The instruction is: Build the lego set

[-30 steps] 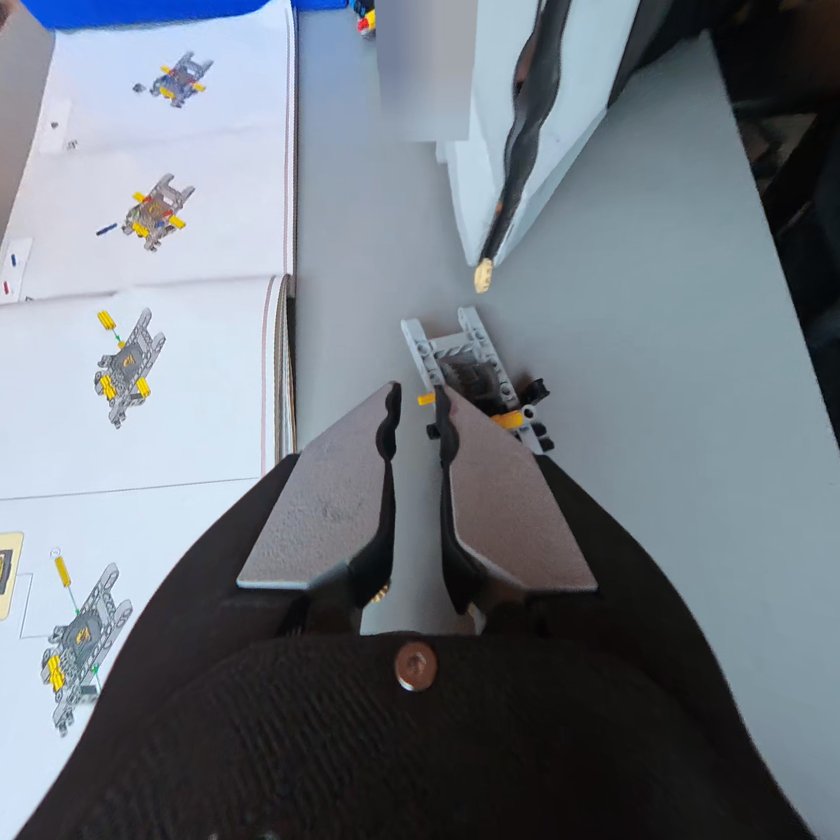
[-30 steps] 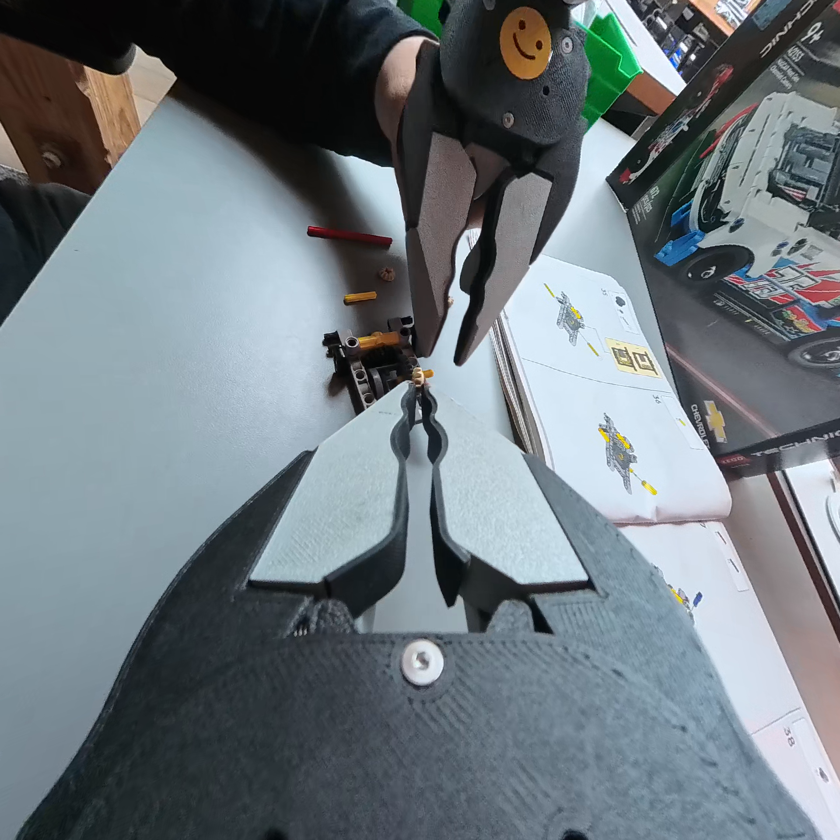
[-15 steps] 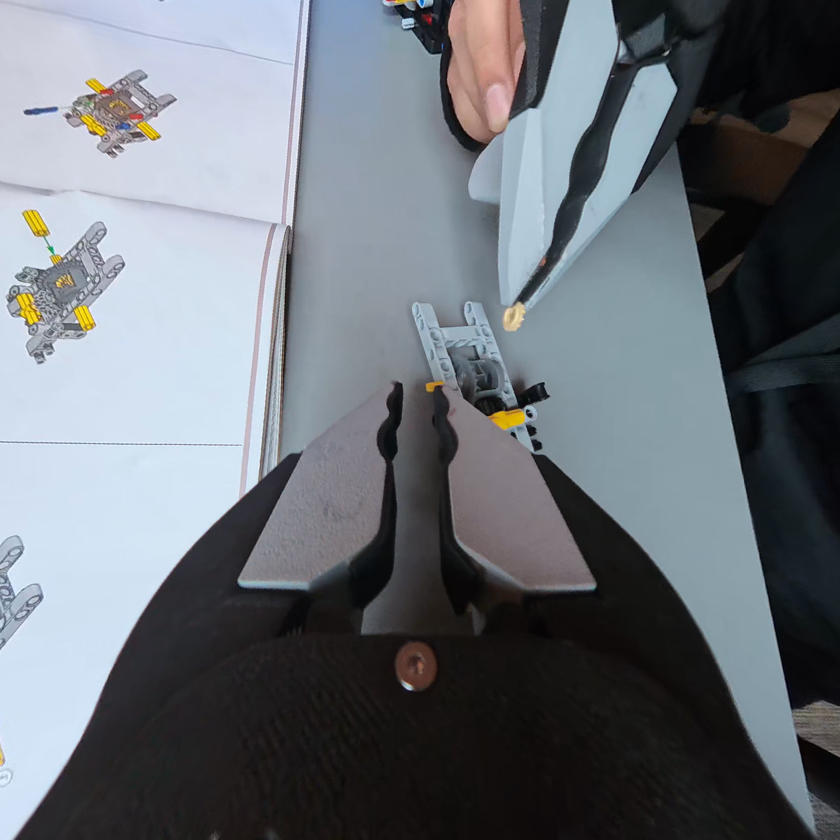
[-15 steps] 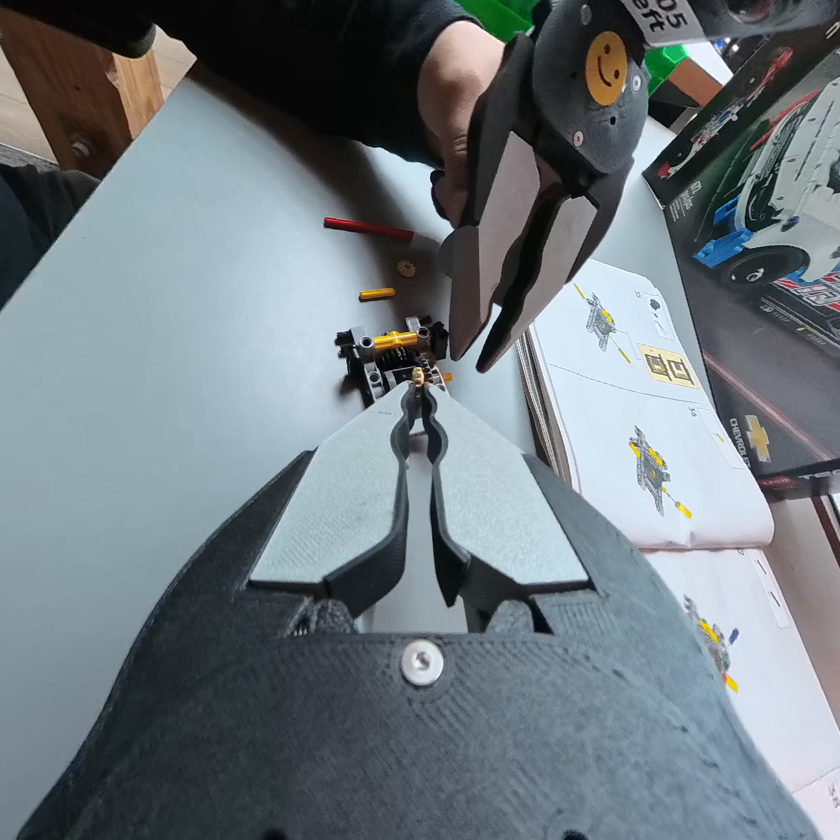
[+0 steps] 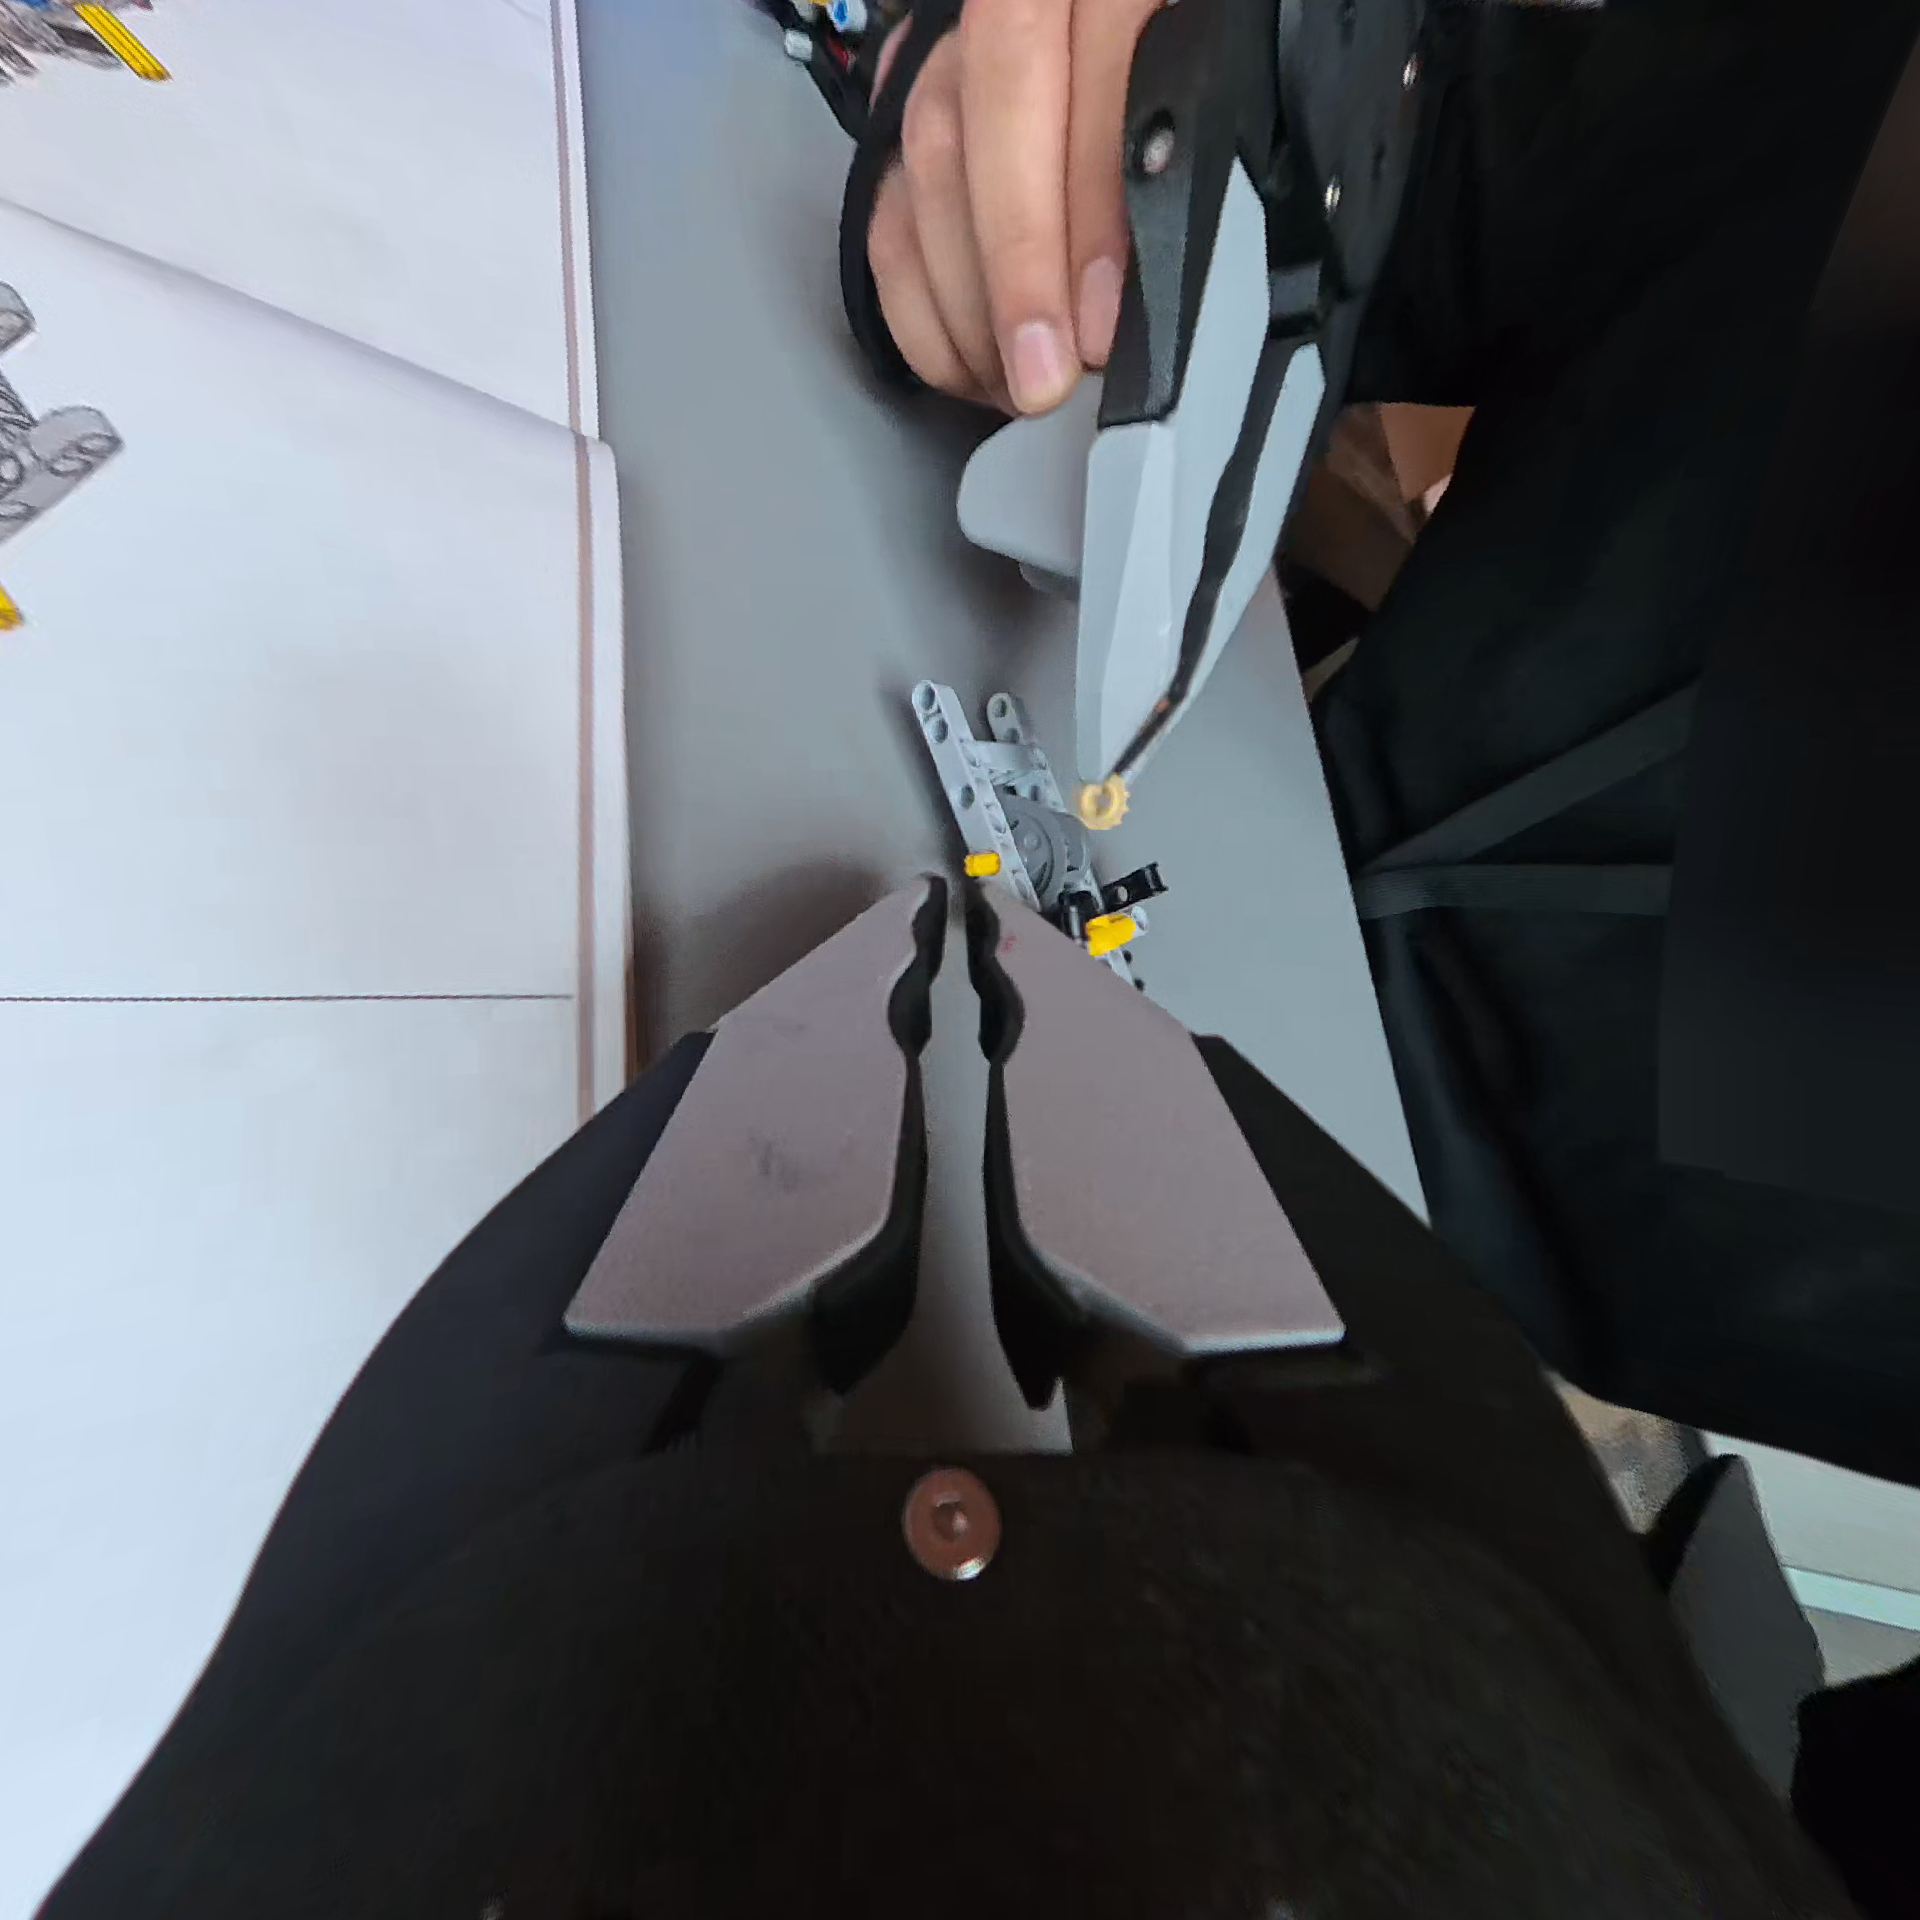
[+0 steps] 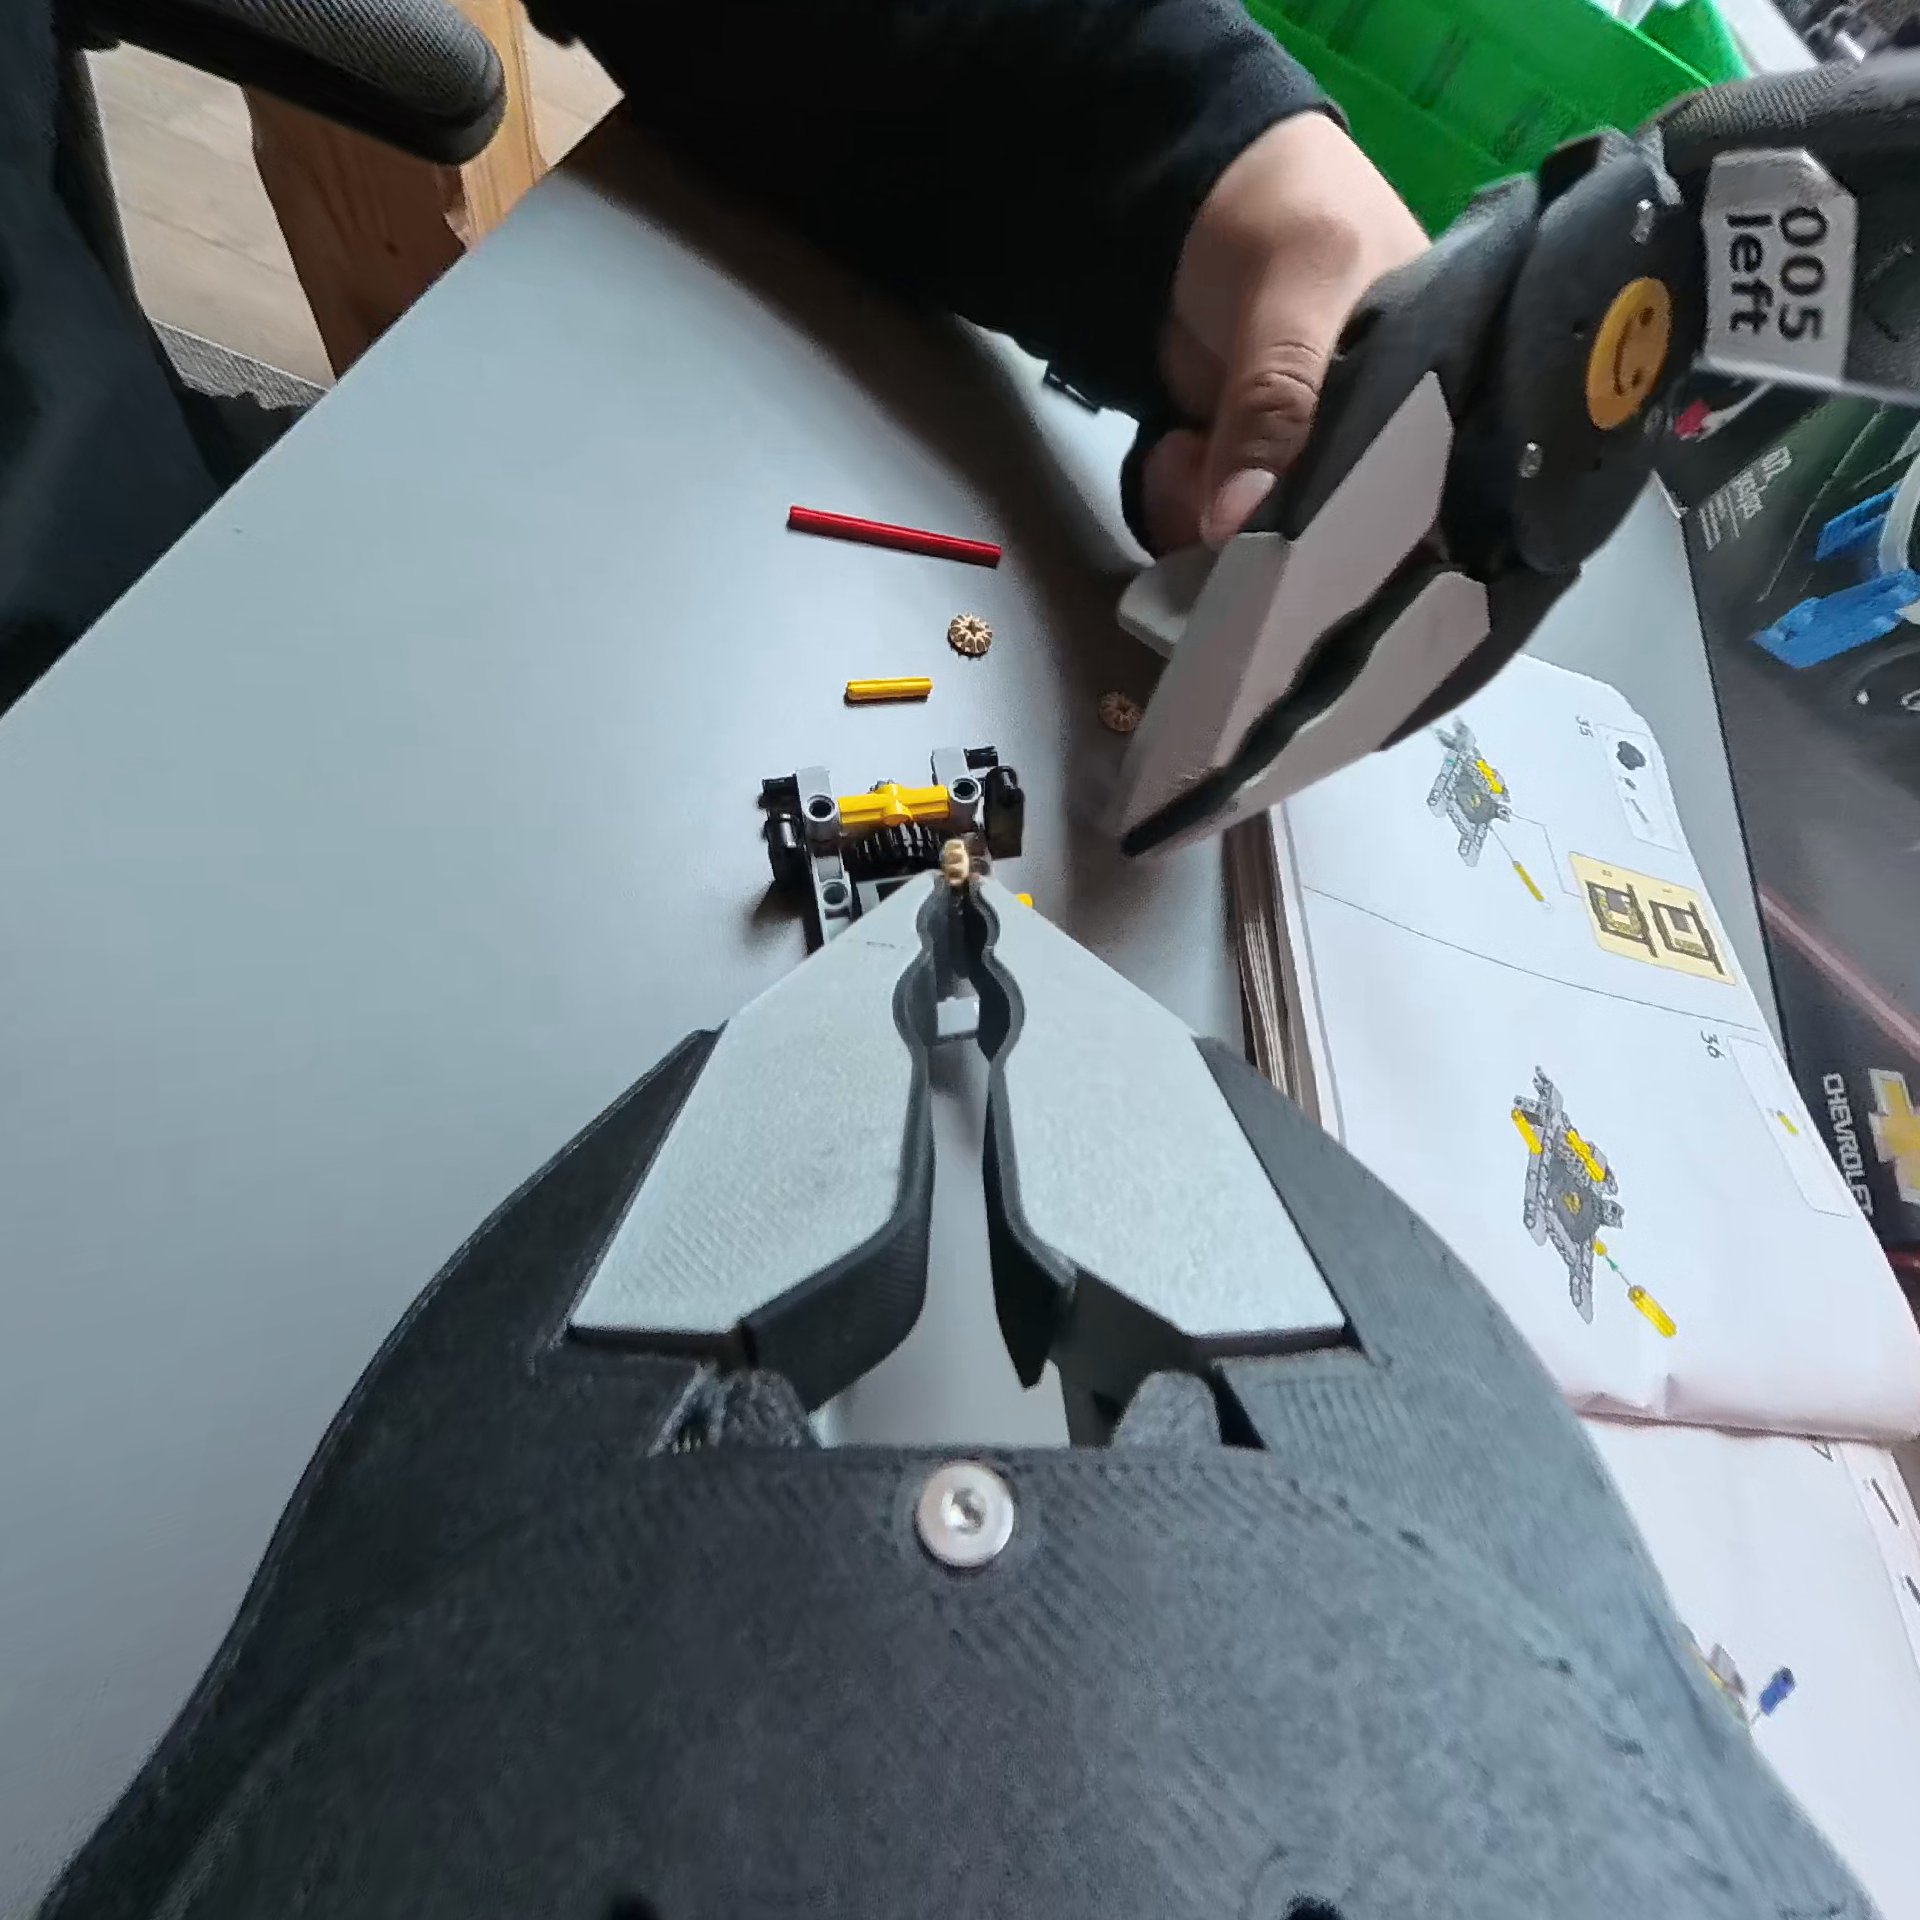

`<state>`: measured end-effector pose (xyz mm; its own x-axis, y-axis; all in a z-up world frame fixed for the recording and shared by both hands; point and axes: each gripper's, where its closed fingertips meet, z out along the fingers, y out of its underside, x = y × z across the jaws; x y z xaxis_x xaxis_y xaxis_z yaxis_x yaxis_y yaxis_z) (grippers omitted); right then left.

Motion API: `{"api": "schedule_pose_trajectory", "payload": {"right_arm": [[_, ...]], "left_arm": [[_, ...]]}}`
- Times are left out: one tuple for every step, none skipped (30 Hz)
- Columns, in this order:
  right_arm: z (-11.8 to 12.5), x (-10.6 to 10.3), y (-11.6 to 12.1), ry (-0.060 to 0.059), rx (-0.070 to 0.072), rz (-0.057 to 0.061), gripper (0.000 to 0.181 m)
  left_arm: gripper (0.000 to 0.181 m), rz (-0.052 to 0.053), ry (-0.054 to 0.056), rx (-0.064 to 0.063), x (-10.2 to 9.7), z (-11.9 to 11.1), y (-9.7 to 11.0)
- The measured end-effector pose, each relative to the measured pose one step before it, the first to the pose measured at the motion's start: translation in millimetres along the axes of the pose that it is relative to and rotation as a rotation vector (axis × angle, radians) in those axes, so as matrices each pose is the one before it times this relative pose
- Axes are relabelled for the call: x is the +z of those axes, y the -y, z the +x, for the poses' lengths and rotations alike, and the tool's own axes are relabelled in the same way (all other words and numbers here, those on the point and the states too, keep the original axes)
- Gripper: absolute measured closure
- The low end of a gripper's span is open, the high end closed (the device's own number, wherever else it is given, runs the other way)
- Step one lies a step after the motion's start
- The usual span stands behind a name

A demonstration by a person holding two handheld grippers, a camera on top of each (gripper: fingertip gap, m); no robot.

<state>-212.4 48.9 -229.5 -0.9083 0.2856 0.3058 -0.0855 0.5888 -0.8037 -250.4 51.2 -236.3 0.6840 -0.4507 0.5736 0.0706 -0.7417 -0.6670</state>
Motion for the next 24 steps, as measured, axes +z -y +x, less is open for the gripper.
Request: {"api": "schedule_pose_trajectory", "payload": {"right_arm": [[-0.21, -0.27, 0.55, 0.0018, 0.0015, 0.0043, 0.181], [-0.10, -0.33, -0.11, -0.0016, -0.0011, 0.0008, 0.181], [-0.19, -0.59, -0.72, -0.0039, -0.0031, -0.0022, 0.181], [-0.31, -0.62, -0.77, -0.0030, -0.0030, -0.0026, 0.181], [-0.60, -0.58, -0.42, -0.0010, -0.0025, -0.0017, 0.181], [-0.32, -0.46, -0.28, -0.0009, -0.0023, -0.0010, 0.181], [-0.11, -0.40, -0.25, -0.0014, -0.0031, -0.0008, 0.181], [0.29, -0.07, -0.40, -0.0021, -0.0034, -0.0009, 0.181], [0.19, 0.05, -0.54, -0.0009, -0.0024, -0.0011, 0.181], [-0.03, 0.28, -0.64, 0.0011, -0.0003, -0.0015, 0.181], [-0.21, 0.31, -0.48, 0.0015, 0.0003, -0.0005, 0.181], [-0.49, 0.26, -0.21, 0.0021, -0.0008, 0.0003, 0.181], [-0.28, 0.10, -0.15, 0.0005, -0.0014, -0.0010, 0.181], [-0.08, -0.01, 0.08, -0.0009, -0.0018, -0.0005, 0.181], [-0.15, -0.07, 0.15, -0.0009, -0.0016, 0.0004, 0.181], [-0.28, -0.03, 0.03, 0.0007, -0.0004, -0.0003, 0.181], [-0.28, 0.00, 0.00, 0.0010, 0.0003, -0.0005, 0.181], [-0.08, -0.03, -0.05, -0.0007, -0.0006, 0.0000, 0.181], [-0.15, 0.11, 0.05, -0.0003, -0.0011, -0.0001, 0.181], [-0.17, 0.03, 0.07, 0.0006, -0.0004, 0.0000, 0.181], [-0.18, 0.06, 0.30, 0.0001, -0.0005, 0.0006, 0.181], [-0.14, 0.03, 0.07, 0.0004, -0.0006, 0.0000, 0.181], [-0.09, 0.01, 0.11, 0.0000, -0.0003, -0.0007, 0.181], [0.11, -0.06, 0.16, -0.0015, -0.0011, 0.0000, 0.181]], "left_arm": [[0.181, 0.0098, -0.0320, -0.0163, -1.10, 0.75, 3.50], [0.181, 0.0054, -0.0471, -0.0193, -0.27, 2.90, 2.36], [0.181, -0.0039, -0.0402, -0.0229, 0.57, 1.81, 0.52], [0.181, -0.0078, -0.0162, -0.0258, 0.98, -1.88, -0.61], [0.181, -0.0064, -0.0035, -0.0280, 1.39, -3.33, -1.02], [0.180, -0.0043, -0.0135, -0.0300, 1.72, -1.25, -1.23], [0.181, -0.0074, -0.0215, -0.0326, 1.82, 0.62, -1.61], [0.181, -0.0107, -0.0169, -0.0265, 1.44, 0.65, -1.58], [0.181, -0.0073, -0.0062, -0.0165, 1.22, 0.21, -0.72], [0.181, -0.0049, -0.0009, -0.0086, 1.24, 0.00, -0.18], [0.181, -0.0050, 0.0030, -0.0105, 1.22, -0.58, -0.14], [0.181, -0.0062, -0.0013, -0.0141, 1.38, -0.34, -0.29], [0.179, -0.0071, -0.0084, -0.0158, 1.50, -0.03, -0.55], [0.179, -0.0108, -0.0085, -0.0161, 1.39, -0.52, -1.05], [0.179, -0.0153, -0.0023, -0.0131, 1.25, -1.59, -1.69], [0.179, -0.0125, -0.0061, -0.0102, 0.97, -0.35, -1.07], [0.179, -0.0078, -0.0019, -0.0060, 0.70, -0.33, -0.31], [0.176, -0.0062, 0.0071, -0.0037, 0.63, -1.39, -0.01], [0.171, -0.0068, 0.0052, -0.0063, 0.92, -1.35, -0.12], [0.169, -0.0101, 0.0005, -0.0074, 1.22, -0.99, -0.74], [0.166, -0.0091, -0.0003, -0.0103, 1.15, -1.03, -0.42], [0.164, -0.0068, -0.0037, -0.0129, 0.95, -0.64, -0.36], [0.164, -0.0043, -0.0086, -0.0080, 0.46, 0.38, -0.35], [0.164, -0.0016, -0.0035, -0.0026, 0.20, 0.09, -0.16]]}}
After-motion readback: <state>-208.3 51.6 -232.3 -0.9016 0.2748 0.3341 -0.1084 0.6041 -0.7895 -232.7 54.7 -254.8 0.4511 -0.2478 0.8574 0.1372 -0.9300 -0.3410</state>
